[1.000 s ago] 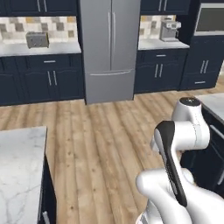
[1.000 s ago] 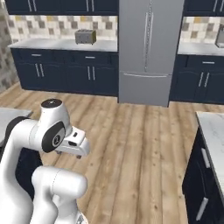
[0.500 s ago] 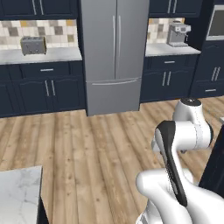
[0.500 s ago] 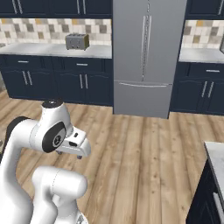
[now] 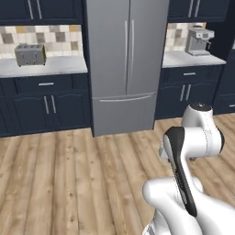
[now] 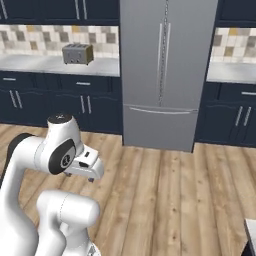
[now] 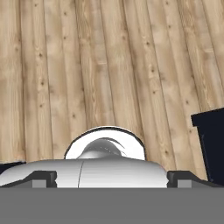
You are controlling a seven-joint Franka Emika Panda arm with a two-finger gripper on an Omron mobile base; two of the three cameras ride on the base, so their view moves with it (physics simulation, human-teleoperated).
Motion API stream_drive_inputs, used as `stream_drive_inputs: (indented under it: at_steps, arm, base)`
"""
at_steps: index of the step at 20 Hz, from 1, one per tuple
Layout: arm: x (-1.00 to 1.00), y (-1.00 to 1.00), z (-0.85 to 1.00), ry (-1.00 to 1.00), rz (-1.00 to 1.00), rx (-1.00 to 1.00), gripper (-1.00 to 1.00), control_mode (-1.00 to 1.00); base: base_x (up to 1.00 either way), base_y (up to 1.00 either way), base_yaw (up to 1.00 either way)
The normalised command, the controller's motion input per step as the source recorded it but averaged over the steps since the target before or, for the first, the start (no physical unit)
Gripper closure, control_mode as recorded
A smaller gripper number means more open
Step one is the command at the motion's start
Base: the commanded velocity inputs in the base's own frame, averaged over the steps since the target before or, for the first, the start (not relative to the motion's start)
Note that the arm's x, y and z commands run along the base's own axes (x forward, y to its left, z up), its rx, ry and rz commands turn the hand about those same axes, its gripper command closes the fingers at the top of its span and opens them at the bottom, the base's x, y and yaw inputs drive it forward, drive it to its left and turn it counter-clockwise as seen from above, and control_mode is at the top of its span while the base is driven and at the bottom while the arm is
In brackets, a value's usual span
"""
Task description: Place one of the steaks on the plate and the other in the bowl. Then place the bowl in the fridge.
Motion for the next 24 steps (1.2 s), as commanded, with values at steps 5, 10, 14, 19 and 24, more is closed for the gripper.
stream_drive_inputs:
  at_steps: [5, 10, 14, 19, 24]
  arm:
    - [0.00, 0.00, 0.00, 0.00, 0.00, 0.00, -1.00, 1.00]
    - [0.00, 0.00, 0.00, 0.00, 0.00, 0.00, -1.00, 1.00]
    - [0.00, 0.00, 0.00, 0.00, 0.00, 0.00, -1.00, 1.00]
    - [0.00, 0.00, 0.00, 0.00, 0.00, 0.00, -1.00, 1.00]
    - [0.00, 0.00, 0.00, 0.00, 0.00, 0.00, -1.00, 1.00]
  base:
    - [1.00, -0.27, -0.09]
    - [1.00, -0.24, -0.08]
    - [1.00, -0.07, 0.02]
    - [1.00, -0.10, 0.05]
    - [0.99, -0.45, 0.00]
